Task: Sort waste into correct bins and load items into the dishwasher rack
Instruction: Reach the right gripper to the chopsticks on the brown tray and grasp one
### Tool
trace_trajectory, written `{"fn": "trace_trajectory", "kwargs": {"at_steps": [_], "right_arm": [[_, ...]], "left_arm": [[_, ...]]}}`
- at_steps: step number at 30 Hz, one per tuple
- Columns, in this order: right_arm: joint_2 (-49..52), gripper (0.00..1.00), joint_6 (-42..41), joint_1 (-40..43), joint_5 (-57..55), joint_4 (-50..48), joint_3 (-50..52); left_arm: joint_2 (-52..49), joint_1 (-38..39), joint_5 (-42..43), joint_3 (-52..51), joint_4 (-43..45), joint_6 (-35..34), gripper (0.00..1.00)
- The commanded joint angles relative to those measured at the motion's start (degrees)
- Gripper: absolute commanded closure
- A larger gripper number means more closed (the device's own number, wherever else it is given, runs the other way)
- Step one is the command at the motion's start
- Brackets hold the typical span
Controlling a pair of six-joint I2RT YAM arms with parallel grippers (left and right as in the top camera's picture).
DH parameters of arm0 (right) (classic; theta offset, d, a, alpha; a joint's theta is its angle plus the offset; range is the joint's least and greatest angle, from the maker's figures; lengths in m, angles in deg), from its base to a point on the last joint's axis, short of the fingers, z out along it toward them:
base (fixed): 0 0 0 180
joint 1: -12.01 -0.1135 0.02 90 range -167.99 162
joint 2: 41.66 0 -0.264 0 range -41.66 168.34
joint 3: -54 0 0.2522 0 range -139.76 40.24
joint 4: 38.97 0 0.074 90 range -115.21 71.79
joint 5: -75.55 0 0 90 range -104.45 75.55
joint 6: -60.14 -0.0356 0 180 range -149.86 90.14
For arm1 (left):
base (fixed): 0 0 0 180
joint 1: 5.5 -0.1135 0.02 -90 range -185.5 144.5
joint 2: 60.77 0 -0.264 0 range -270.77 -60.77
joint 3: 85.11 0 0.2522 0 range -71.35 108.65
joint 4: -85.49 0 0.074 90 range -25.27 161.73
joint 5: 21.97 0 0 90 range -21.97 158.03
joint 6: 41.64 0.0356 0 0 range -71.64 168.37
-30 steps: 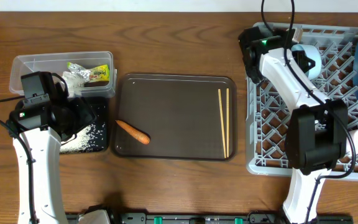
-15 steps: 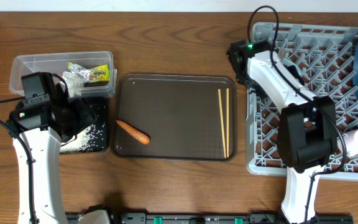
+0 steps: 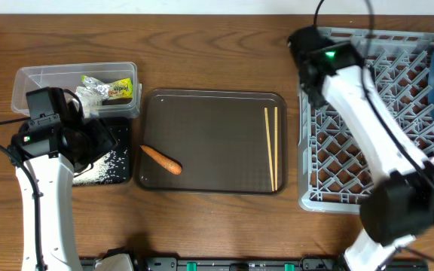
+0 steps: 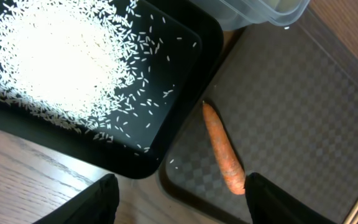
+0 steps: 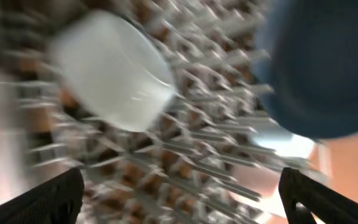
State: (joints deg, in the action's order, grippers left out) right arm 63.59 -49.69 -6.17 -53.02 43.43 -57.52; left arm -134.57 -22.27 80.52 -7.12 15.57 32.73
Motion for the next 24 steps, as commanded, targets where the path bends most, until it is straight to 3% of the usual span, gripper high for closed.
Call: {"fn": "trace_trajectory", "kwargs": {"at_steps": [1, 3, 4, 6, 10, 15, 24], "right_arm": [[-3.61, 0.01, 10.93, -0.02, 21.75, -3.15, -0.17], [-4.33, 0.05, 11.74, -0.55, 33.99, -5.53, -0.17], [-4.33, 0.1, 11.63, -0.83, 37.94, -6.27, -0.15], [-3.8, 0.12, 8.9, -1.84, 42.66, -7.39, 0.02], [-1.05, 0.15, 2.19, -4.04, 40.94, -7.37, 0.07], [4.5, 0.15, 0.57, -7.02, 40.96, -7.26, 0.07], [14.47, 0.24, -5.29, -11.06, 37.03, -4.39, 0.07]], "left_arm": [[-0.07, -0.24, -0.13, 0.39, -0.17, -0.09, 0.32], [-0.07, -0.24, -0.13, 0.39, -0.2, -0.09, 0.32], [-0.07, -0.24, -0.13, 0.39, -0.2, -0.11, 0.32], [-0.07, -0.24, -0.13, 0.39, -0.2, -0.09, 0.32], [-0.07, -0.24, -0.13, 0.39, -0.2, -0.09, 0.32], [-0.07, -0.24, -0.13, 0.39, -0.2, -0.11, 0.32], [-0.07, -0.24, -0.13, 0.39, -0.2, -0.09, 0.31]]}}
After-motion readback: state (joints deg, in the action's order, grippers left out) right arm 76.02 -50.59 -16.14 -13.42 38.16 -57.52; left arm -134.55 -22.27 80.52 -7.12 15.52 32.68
